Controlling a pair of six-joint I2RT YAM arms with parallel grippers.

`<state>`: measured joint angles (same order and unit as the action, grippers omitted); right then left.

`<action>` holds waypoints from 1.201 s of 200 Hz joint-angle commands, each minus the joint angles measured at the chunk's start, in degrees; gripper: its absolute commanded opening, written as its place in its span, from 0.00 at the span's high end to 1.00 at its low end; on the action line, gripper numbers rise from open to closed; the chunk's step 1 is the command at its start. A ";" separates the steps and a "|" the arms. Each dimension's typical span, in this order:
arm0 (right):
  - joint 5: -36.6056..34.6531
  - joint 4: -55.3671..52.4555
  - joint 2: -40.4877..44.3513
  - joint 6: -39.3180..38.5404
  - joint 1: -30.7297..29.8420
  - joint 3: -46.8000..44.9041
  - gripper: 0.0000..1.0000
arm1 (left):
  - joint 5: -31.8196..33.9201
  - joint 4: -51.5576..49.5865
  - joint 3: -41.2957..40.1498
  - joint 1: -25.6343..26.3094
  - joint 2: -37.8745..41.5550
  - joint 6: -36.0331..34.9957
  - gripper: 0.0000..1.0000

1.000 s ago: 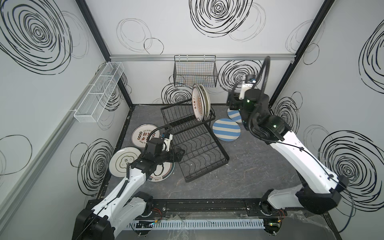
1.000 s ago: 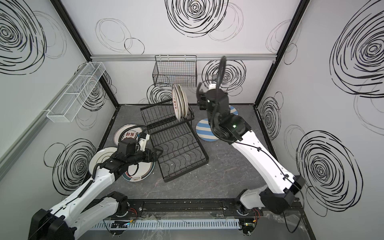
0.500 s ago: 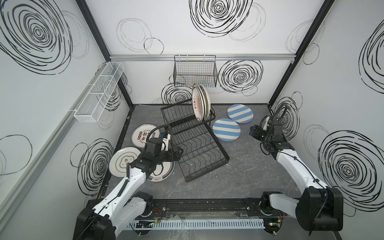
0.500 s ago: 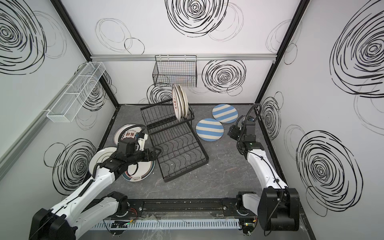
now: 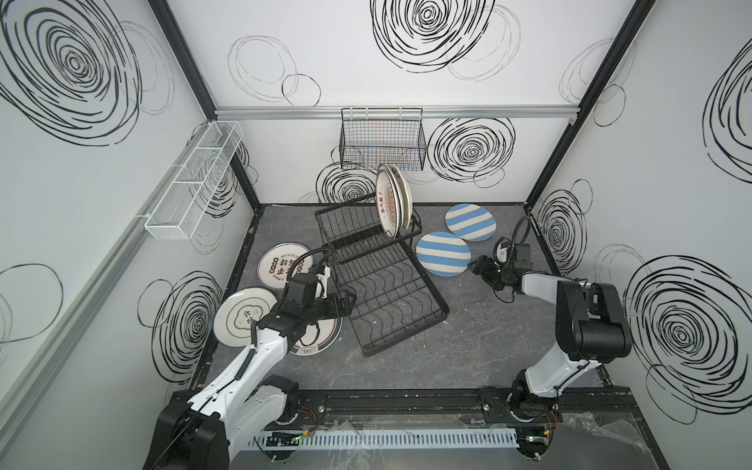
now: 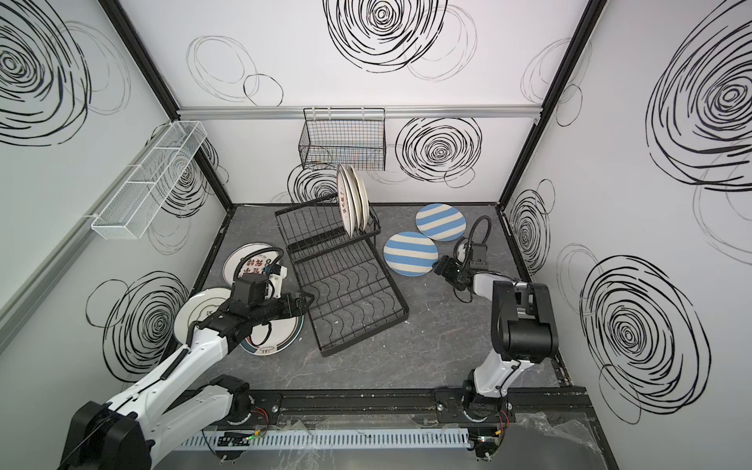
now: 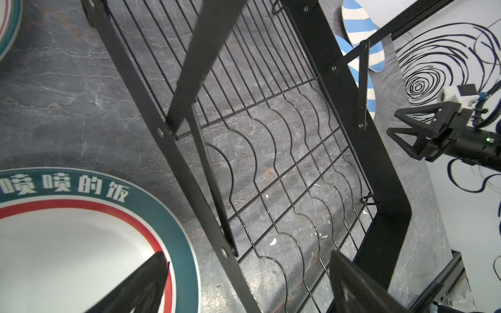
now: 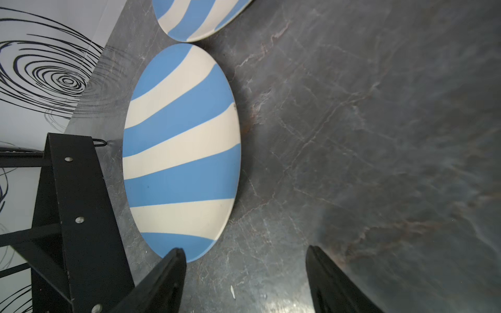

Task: Load plates into a dish rack
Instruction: Pick up the plate from the top-center of the table.

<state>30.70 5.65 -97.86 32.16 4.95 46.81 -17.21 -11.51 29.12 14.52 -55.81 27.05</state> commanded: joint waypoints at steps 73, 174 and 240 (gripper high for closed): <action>6.38 6.74 -11.36 2.20 0.50 6.45 0.30 | 1.13 3.86 -1.62 -1.86 -0.35 1.43 0.04; 7.30 6.01 -15.14 2.63 1.07 7.67 0.57 | 0.78 3.42 -1.44 -3.33 -0.35 1.08 0.04; 8.16 5.07 -17.38 2.95 1.20 9.79 0.60 | 0.63 3.00 -0.82 -3.71 -0.57 0.64 0.04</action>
<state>39.92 14.11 -112.62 34.54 6.17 56.55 -16.56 -10.11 27.83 11.53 -55.96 27.94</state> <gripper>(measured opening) 0.404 0.957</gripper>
